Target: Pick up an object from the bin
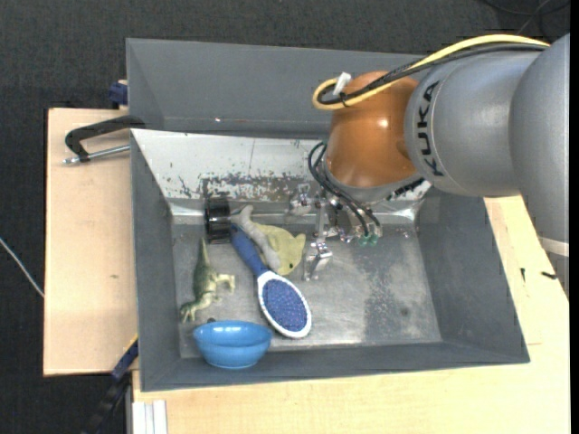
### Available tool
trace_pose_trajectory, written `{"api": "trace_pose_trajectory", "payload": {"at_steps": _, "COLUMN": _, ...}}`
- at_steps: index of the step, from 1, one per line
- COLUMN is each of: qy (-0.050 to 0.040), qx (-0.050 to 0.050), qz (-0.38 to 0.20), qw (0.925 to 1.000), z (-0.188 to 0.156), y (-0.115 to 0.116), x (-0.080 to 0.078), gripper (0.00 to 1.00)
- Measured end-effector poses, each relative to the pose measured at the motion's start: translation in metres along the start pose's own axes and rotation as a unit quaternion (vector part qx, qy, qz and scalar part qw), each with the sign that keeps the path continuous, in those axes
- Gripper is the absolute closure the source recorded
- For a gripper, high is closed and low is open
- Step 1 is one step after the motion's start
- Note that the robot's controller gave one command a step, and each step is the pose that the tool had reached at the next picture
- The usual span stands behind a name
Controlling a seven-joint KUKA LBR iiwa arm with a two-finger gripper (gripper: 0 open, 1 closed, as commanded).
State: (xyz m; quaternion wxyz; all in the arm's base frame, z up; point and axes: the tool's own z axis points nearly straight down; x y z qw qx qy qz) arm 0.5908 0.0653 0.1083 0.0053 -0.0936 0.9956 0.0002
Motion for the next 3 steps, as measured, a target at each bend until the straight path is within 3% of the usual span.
{"api": "trace_pose_trajectory", "payload": {"at_steps": 1, "qy": 0.0016, "qx": -0.001, "qz": -0.112, "qw": 0.9937, "z": 0.035, "y": -0.003, "x": -0.005, "gripper": 0.0}}
{"api": "trace_pose_trajectory", "payload": {"at_steps": 2, "qy": -0.0002, "qx": -0.001, "qz": -0.112, "qw": 0.9937, "z": 0.034, "y": -0.003, "x": -0.007, "gripper": 1.0}}
{"api": "trace_pose_trajectory", "payload": {"at_steps": 3, "qy": -0.0024, "qx": 0.0, "qz": -0.117, "qw": 0.9931, "z": -0.108, "y": -0.013, "x": -0.012, "gripper": 1.0}}
